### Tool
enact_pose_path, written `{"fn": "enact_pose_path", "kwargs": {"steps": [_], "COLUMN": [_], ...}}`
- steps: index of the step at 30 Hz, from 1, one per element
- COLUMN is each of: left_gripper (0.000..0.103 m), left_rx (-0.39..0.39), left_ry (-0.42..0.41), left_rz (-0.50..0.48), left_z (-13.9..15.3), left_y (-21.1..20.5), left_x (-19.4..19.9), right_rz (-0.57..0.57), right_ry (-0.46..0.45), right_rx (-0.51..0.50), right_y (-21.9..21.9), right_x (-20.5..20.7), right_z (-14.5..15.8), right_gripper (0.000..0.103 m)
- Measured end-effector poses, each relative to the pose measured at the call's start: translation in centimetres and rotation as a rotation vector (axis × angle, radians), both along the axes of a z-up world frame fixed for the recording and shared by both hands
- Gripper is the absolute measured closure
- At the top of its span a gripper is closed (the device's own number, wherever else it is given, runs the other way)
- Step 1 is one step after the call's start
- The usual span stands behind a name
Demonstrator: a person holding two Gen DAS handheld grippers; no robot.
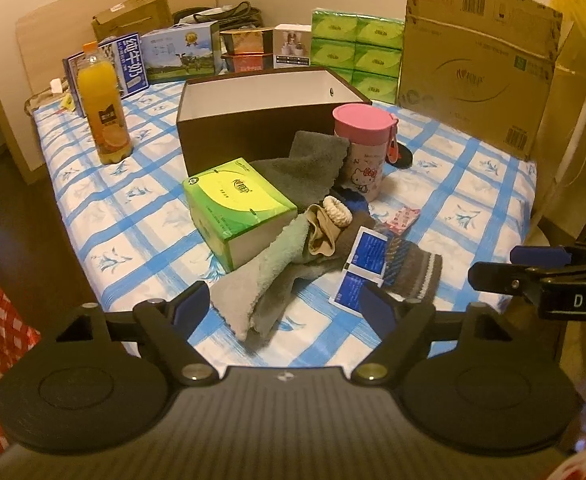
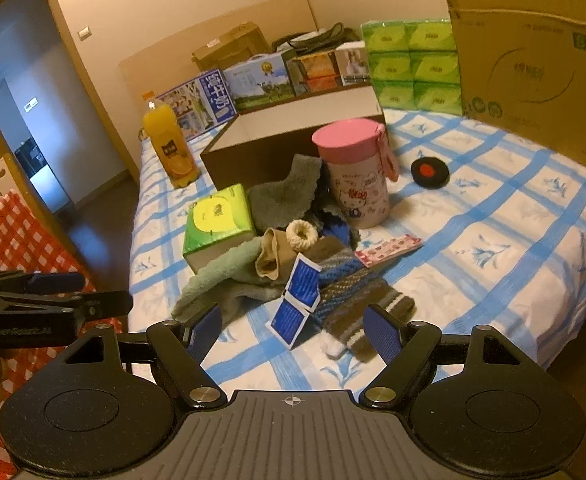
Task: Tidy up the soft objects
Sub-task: 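Close the right gripper on blue sachets while the left nears the green towel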
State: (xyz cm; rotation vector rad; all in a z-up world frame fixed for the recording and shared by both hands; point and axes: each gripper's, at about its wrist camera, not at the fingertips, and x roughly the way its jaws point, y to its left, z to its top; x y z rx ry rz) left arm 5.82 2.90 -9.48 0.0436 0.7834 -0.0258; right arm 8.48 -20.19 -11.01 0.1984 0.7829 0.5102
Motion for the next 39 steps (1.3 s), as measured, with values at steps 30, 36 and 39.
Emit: {"fn": "enact_pose_path", "kwargs": {"steps": [30,36,39], "left_gripper": [0.039,0.039,0.039], "left_rx": [0.068,0.064,0.073], "left_ry": [0.1,0.117,0.118], "left_rz": [-0.043,-0.043,-0.054], "left_z": [-9.4,-10.4,-10.9], "left_y": [1.5,1.8,1.8], "left_x": [7.8,8.5,8.7], "right_rz": [-0.033,-0.07,-0.088], "right_ry": [0.204,0.207,0.203], "right_rx": [0.054,0.086,0.108], "right_y": [4.7,5.2,5.6], "right_x": [6.6,7.4,7.7], "right_z": [-10.6,-12.6,-13.1], "right_gripper": [0.064,0.066,0.073]}}
